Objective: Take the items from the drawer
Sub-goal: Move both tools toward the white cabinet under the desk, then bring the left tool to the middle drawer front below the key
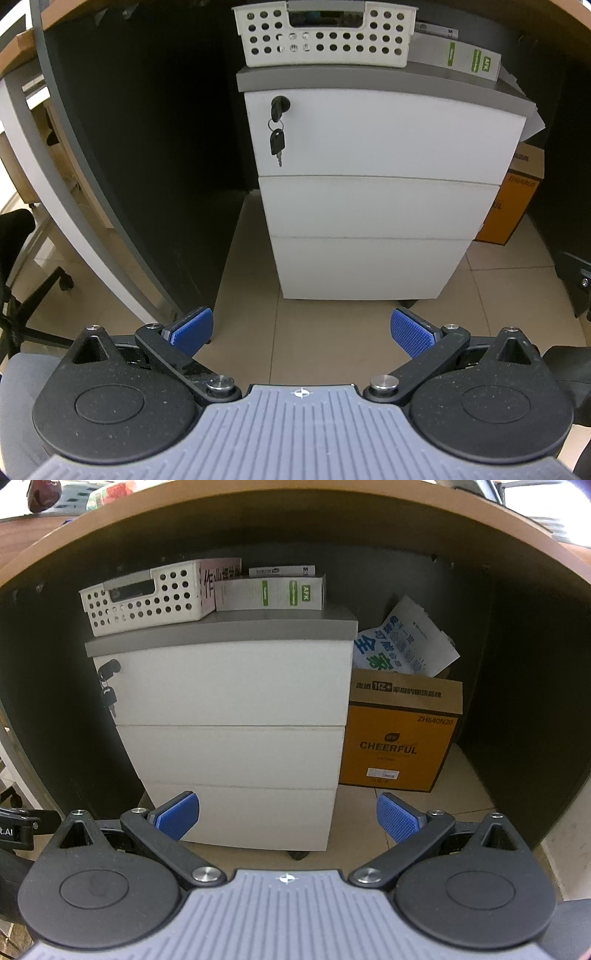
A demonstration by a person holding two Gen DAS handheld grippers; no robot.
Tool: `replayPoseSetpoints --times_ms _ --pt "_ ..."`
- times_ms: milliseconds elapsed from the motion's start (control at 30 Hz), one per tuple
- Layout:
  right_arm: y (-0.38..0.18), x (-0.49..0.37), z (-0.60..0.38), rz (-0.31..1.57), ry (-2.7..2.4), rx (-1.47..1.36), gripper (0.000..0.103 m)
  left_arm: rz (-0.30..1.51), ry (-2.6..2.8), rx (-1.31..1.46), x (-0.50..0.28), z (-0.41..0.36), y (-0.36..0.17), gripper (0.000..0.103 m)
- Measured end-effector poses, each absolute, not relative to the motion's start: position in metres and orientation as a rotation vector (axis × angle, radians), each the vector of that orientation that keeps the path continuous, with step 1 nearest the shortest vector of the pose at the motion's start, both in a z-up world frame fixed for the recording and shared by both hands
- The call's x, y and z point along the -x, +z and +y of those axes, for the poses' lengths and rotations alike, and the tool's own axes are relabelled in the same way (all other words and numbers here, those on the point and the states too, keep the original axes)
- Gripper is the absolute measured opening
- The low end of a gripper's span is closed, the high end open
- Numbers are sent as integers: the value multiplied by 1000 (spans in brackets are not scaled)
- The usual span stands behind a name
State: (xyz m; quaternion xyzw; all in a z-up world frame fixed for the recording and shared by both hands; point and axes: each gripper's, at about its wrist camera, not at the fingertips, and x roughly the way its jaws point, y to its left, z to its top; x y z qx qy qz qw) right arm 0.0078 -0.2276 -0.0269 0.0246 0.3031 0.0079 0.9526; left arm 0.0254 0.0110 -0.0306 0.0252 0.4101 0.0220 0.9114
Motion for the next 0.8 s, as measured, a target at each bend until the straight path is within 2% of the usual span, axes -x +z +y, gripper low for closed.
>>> replayPoseSetpoints --times_ms 433,800 --pt "-50 -53 -234 624 15 -1 103 794 1 -63 -55 21 -47 103" --pt "-82 -119 -252 606 41 59 103 733 55 -193 -113 28 -71 103"
